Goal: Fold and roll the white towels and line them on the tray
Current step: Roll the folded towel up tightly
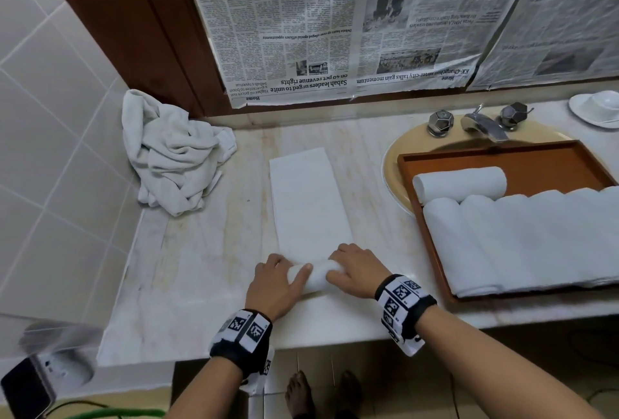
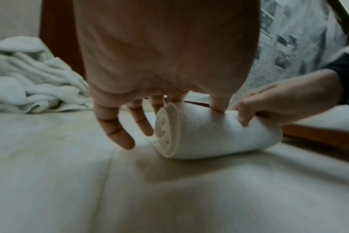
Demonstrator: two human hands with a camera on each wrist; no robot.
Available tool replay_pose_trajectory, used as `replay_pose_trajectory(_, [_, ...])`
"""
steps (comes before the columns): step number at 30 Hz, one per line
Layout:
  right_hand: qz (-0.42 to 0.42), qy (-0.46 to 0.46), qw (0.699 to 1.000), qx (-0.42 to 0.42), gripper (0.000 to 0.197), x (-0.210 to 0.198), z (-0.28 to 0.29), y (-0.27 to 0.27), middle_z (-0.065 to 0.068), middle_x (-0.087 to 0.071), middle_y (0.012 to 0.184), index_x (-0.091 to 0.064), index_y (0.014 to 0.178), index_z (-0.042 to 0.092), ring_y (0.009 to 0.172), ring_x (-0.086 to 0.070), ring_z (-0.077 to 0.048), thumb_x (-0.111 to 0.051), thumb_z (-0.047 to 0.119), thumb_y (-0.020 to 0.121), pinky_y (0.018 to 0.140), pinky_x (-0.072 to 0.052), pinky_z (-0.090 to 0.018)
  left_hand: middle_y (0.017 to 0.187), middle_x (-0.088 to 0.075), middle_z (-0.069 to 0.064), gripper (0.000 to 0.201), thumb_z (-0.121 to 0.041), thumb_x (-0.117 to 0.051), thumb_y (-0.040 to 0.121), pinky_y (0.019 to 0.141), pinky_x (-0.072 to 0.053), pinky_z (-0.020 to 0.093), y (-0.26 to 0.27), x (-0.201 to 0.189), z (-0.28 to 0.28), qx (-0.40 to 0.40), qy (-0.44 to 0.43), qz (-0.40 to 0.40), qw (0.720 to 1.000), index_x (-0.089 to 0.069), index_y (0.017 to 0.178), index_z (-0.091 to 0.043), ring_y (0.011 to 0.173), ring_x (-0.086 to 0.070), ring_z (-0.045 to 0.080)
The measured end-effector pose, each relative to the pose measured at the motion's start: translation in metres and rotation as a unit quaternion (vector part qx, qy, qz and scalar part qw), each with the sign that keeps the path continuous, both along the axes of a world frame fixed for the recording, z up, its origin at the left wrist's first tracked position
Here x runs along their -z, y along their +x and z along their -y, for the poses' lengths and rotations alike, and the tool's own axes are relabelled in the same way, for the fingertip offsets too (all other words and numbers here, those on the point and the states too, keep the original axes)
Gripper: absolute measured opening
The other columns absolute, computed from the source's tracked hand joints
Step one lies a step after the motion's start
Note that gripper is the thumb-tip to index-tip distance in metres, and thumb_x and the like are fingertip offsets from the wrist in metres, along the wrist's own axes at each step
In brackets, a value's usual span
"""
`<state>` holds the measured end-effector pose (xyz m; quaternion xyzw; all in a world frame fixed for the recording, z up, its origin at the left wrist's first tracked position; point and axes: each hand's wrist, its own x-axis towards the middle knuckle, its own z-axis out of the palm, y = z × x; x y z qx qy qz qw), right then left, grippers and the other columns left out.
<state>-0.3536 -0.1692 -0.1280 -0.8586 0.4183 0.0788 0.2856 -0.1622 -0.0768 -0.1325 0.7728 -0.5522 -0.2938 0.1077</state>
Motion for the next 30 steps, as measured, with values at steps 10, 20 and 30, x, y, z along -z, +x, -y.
replay_pose_trajectory(10, [-0.013, 0.086, 0.994, 0.065, 0.033, 0.001, -0.004, 0.002, -0.002, -0.055, 0.108, -0.054, 0.096, 0.016, 0.100, -0.050, -0.021, -0.042, 0.046, 0.094, 0.087, -0.040, -0.036, 0.127, -0.044, -0.009, 0.088, -0.092, -0.039, 0.065, 0.089, -0.047, 0.038, 0.000, 0.010, -0.016, 0.056, 0.026, 0.084, 0.995, -0.045, 0.134, -0.037, 0.115, -0.041, 0.018])
replay_pose_trajectory(20, [-0.019, -0.006, 0.995, 0.099, 0.047, 0.000, -0.007, 0.002, 0.005, -0.055, 0.112, -0.061, 0.108, 0.024, 0.106, -0.053, -0.022, -0.045, 0.059, 0.080, 0.087, -0.041, -0.037, 0.112, -0.043, -0.008, 0.078, -0.085, -0.062, 0.066, 0.085, -0.048, 0.037, 0.005, 0.008, -0.011, 0.015, 0.046, -0.027, 0.998, -0.051, 0.118, -0.027, 0.111, -0.045, 0.015])
replay_pose_trajectory(30, [0.014, -0.243, 0.969, -0.042, 0.049, 0.020, -0.039, -0.012, -0.004, -0.061, 0.103, -0.058, 0.117, 0.012, 0.092, -0.056, -0.026, -0.042, 0.047, 0.088, 0.082, -0.044, -0.043, 0.134, -0.034, -0.006, 0.085, -0.088, -0.044, 0.071, 0.087, -0.047, 0.040, 0.003, 0.009, -0.012, 0.083, 0.011, 0.081, 0.993, -0.047, 0.132, -0.027, 0.120, -0.036, 0.020])
